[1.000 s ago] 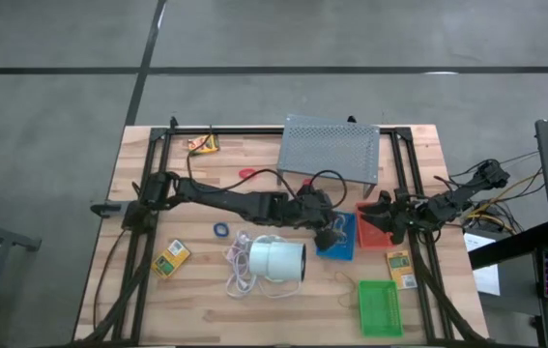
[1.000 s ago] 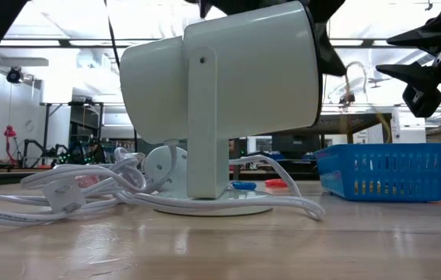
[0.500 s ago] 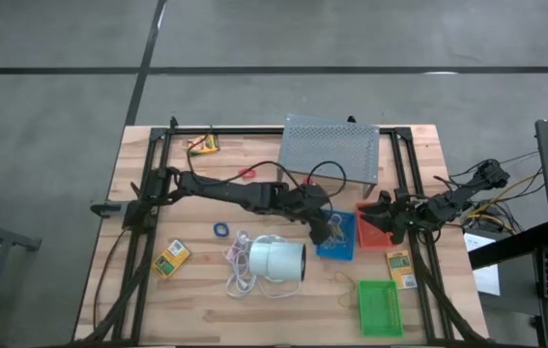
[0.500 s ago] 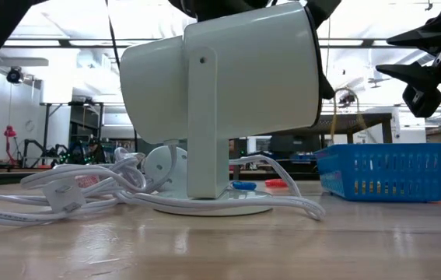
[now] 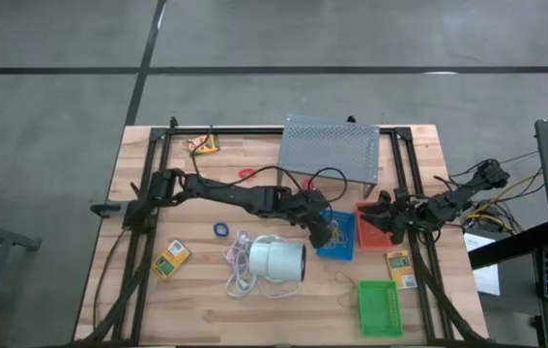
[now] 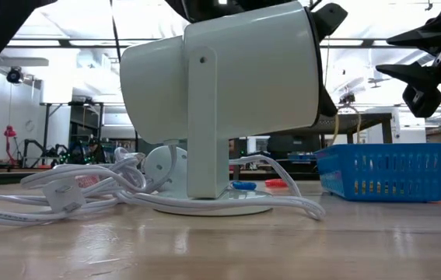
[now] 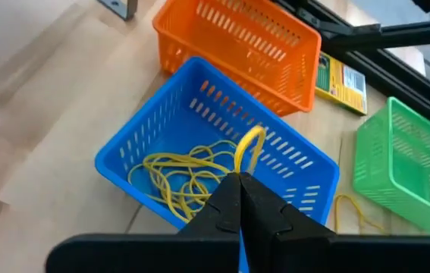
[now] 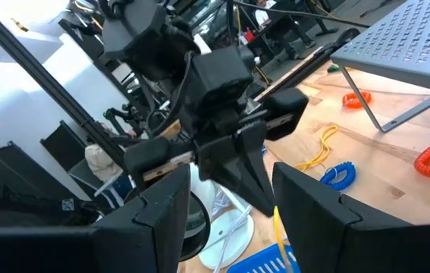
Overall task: Pick & Place Office Desk Supplies
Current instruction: Put the yellow rubber band into the blue bin
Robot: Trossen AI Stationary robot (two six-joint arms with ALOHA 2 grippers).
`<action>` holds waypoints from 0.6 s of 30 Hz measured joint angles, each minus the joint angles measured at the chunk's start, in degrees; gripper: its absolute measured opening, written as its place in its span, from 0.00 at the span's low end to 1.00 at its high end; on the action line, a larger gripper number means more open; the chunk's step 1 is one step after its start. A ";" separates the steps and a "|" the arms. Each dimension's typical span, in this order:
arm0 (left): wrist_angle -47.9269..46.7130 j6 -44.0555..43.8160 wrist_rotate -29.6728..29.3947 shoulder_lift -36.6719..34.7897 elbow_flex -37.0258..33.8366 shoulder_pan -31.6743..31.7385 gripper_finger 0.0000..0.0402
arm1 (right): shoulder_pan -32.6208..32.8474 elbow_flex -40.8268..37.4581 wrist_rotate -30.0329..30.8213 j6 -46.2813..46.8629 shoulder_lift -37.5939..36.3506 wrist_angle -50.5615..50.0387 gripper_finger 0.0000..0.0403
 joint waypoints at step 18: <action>-3.15 -1.49 6.70 2.84 0.02 0.89 0.00 | 0.04 0.00 0.02 0.00 0.01 0.00 0.46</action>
